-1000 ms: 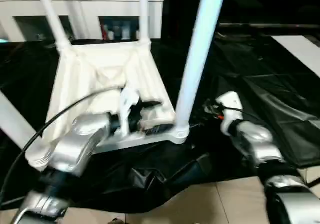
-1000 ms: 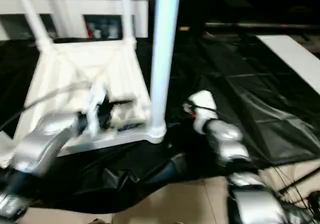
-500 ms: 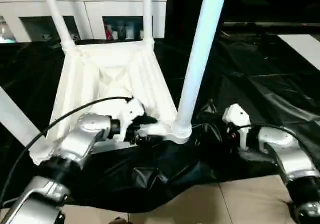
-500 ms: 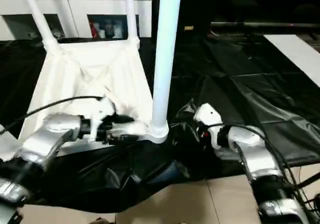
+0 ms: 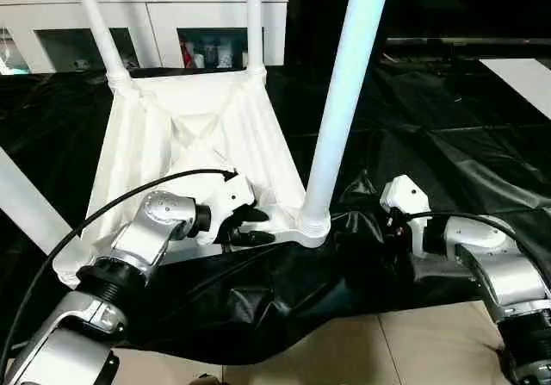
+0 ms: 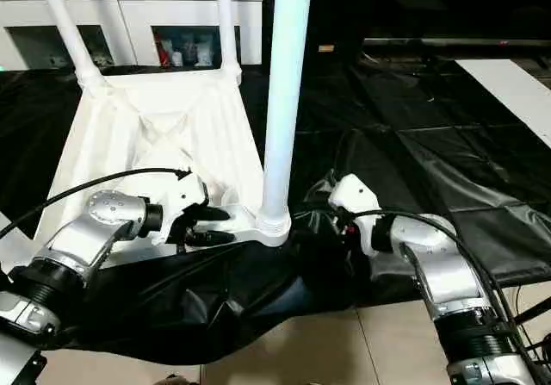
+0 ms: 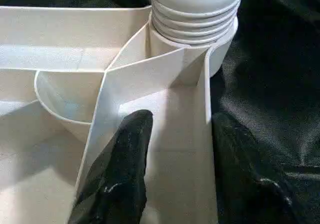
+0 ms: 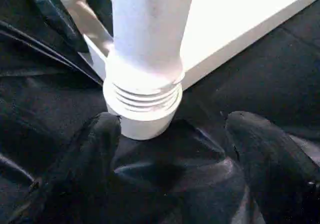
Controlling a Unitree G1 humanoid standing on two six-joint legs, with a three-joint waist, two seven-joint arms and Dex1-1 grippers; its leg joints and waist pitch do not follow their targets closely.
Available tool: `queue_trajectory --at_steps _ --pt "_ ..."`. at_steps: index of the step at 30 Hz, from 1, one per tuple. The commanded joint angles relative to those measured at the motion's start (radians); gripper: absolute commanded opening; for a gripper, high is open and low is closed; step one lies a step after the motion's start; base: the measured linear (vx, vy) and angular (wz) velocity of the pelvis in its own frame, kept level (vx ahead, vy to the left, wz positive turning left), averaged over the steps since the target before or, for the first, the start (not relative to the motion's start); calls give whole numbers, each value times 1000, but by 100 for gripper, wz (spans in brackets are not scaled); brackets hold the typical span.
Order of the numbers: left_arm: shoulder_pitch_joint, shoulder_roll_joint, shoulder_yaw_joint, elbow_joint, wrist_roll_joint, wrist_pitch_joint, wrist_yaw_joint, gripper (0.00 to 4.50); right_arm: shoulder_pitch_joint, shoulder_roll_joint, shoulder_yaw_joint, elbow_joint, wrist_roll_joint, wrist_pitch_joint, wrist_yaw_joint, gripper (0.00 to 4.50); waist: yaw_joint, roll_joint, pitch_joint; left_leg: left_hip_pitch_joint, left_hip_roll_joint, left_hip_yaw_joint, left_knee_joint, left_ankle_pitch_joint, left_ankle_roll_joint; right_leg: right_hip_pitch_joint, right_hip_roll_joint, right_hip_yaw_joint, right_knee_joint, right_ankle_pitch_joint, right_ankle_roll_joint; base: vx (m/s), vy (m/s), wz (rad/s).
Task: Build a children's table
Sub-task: Rotate leg to tighten
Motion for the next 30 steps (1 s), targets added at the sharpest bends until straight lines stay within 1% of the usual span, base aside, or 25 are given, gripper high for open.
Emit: queue_trajectory --at_steps 1,3,4,5,7,9,12,13,14,15,16,18,19,20,22,25,27,28,29,30 --pt "-14 -4 -12 26 18 12 7 177 5 -4 2 -30 3 13 -4 379 1 4 -66 21 20 -15 -77 -289 14 48 -42 30 -81 -218 -211 0 0 0" --pt "-11 -12 -15 22 18 17 -8 171 11 -7 1 -50 3 30 -11 379 0 6 -65 21 20 -15 -78 -292 14 48 -42 30 -81 -219 -210 0 0 0" --pt "-11 -12 -15 22 18 18 -8 165 11 -7 1 -50 3 31 -12 379 1 5 -65 22 20 -15 -77 -294 14 47 -42 31 -82 -221 -209 0 0 0" --pt "-9 -12 -19 19 19 22 -20 154 14 -8 2 -57 4 36 -14 379 2 8 -66 22 20 -16 -77 -293 13 48 -43 31 -81 -220 -209 0 0 0" --pt "-8 -11 -24 16 22 30 -38 134 19 -10 4 -68 9 45 -12 379 1 7 -65 21 20 -16 -79 -299 11 49 -43 30 -82 -230 -205 0 0 0" --pt "-6 -10 -23 17 23 34 -45 125 24 -11 7 -76 17 50 -5 379 0 8 -66 21 21 -17 -79 -293 12 49 -42 30 -81 -219 -208 0 0 0" --pt "-5 1 -29 29 30 43 -66 92 33 -9 15 -85 24 54 -1 379 0 8 -66 21 20 -16 -79 -291 15 49 -42 30 -81 -204 -214 0 0 0" --pt "-4 4 -31 31 32 44 -70 87 33 -8 17 -84 24 54 -1 379 0 8 -66 21 20 -16 -78 -290 16 48 -42 30 -80 -205 -215 0 0 0" --pt "-3 5 -32 31 33 44 -71 85 33 -8 17 -84 24 54 -1 379 -1 7 -65 21 20 -15 -78 -291 16 49 -43 30 -81 -210 -215 0 0 0" --pt "0 9 -33 32 39 45 -75 68 34 -7 18 -85 22 56 -3 379 -1 7 -65 21 20 -16 -79 -292 15 49 -43 30 -81 -214 -214 0 0 0" --pt "1 11 -33 33 41 45 -77 68 34 -6 18 -84 21 56 -4 379 -1 8 -65 20 20 -16 -79 -293 15 50 -44 30 -82 -221 -211 0 0 0" --pt "3 12 -32 33 43 45 -79 45 34 -5 18 -85 21 57 -5 379 -2 8 -65 20 20 -17 -79 -295 15 49 -44 30 -83 -234 -207 0 0 0" --pt "3 13 -33 33 44 45 -80 45 34 -5 18 -85 21 57 -5 379 -2 8 -65 19 20 -16 -79 -297 14 49 -44 30 -84 -238 -206 0 0 0" --pt "6 20 -35 30 48 45 -89 35 33 -5 18 -82 21 57 -5 379 -2 5 -65 20 20 -16 -79 -295 15 49 -44 30 -84 -240 -204 0 0 0" --pt "13 25 -26 24 48 44 -94 11 32 -7 18 -76 21 55 -6 379 -4 6 -66 19 20 -16 -79 -290 15 49 -44 30 -82 -231 -207 0 0 0" --pt "14 21 -14 23 43 37 -87 4 32 -8 21 -76 24 55 -8 379 -5 6 -65 19 21 -16 -79 -289 17 49 -44 30 -82 -223 -212 0 0 0" --pt "15 18 -7 23 39 30 -84 4 32 -9 22 -74 25 55 -9 379 -5 7 -63 20 20 -16 -80 -303 16 48 -44 30 -86 -256 -205 0 0 0" --pt "14 10 7 23 25 43 -78 4 32 -9 24 -73 26 53 -10 379 -5 7 -63 20 20 -16 -80 -303 16 48 -44 30 -86 -256 -205 0 0 0" --pt "14 8 11 23 21 46 -77 4 32 -8 24 -72 26 53 -10 379 -5 7 -62 21 20 -17 -81 -313 12 46 -44 30 -87 -278 -199 0 0 0" --pt "14 1 23 20 9 53 -73 45 32 -8 25 -70 26 51 -10 379 -6 5 -62 21 20 -17 -81 -316 11 46 -44 29 -88 -289 -195 0 0 0"
